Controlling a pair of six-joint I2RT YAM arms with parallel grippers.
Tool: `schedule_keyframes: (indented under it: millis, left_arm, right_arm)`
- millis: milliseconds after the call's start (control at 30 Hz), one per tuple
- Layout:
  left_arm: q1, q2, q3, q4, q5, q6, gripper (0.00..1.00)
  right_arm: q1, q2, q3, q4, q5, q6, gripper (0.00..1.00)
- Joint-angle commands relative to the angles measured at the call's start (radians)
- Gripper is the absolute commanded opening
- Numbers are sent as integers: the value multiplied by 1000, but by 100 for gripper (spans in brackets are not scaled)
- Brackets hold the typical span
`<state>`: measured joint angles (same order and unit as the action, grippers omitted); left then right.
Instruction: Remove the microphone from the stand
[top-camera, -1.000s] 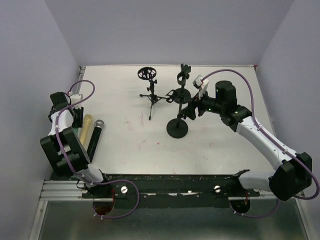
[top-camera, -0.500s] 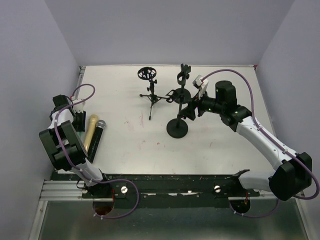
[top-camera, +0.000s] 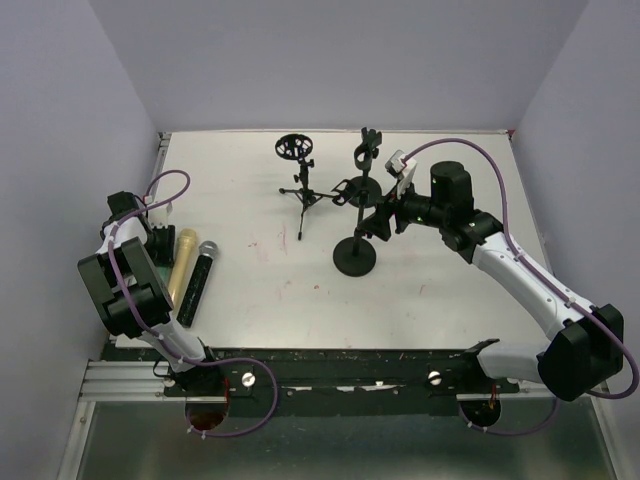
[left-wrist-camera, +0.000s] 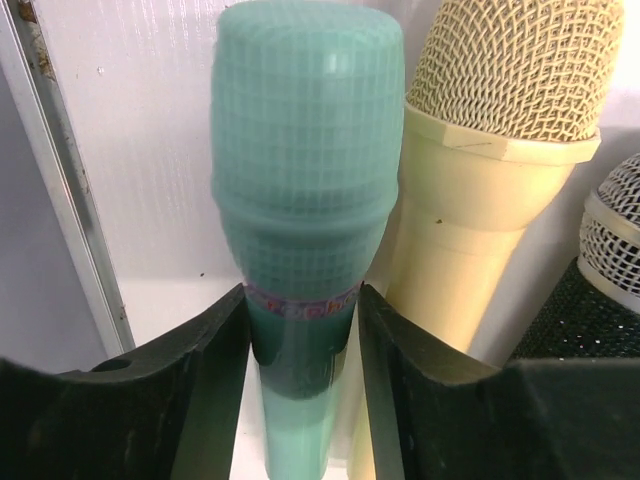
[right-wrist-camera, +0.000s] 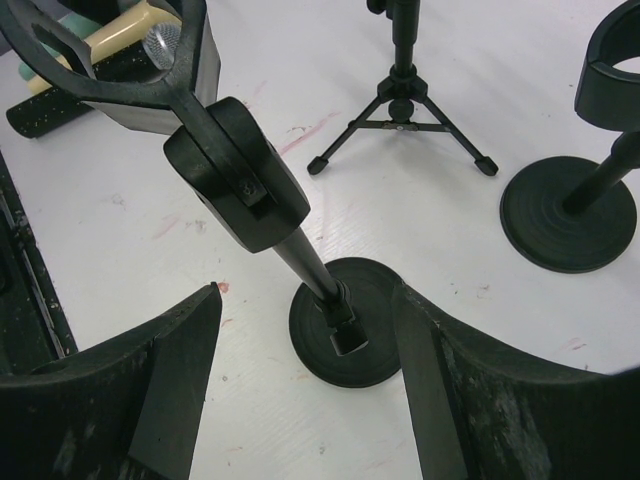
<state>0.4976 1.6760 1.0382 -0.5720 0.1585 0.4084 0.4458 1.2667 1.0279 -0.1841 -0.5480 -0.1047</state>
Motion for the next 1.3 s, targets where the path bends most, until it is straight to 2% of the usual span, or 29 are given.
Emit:
schedule_keyframes:
  millis: [0,433,633,767,900,1000,1100,1167,1267]
  left_arm:
    - [10,13,16,-14,29,-11,54]
    - [10,-58,8,-35,30,-22,55]
    - [9,-240,31,-139,79,-43,55]
    - [-5,-413,98,-218,203,-30,57]
    - [-92,-522,250,-305,401,41,61]
    - [-209,-550,380,-362,638,105,64]
    - [-348,-567,453,-296,784,83,69]
    - [-436,-558,476,-224,854,17,72]
    - [-569,-497,535,-175,880,-43,73]
  right_arm:
    - [2,-15,-11,0,-17,17,76]
    - [4,-46,-26,-12,2,19,77]
    - [1,-67,0,-103,31,3,77]
    - [1,-82,40,-228,43,-23,78]
    - [-33,-92,54,-328,36,-29,78]
    - [-142,-61,57,-377,-73,3,77]
    - [-255,14,60,-397,-182,28,77]
    - [-332,72,64,-399,-271,4,76]
    - [-383,155,87,-431,-421,-157,76]
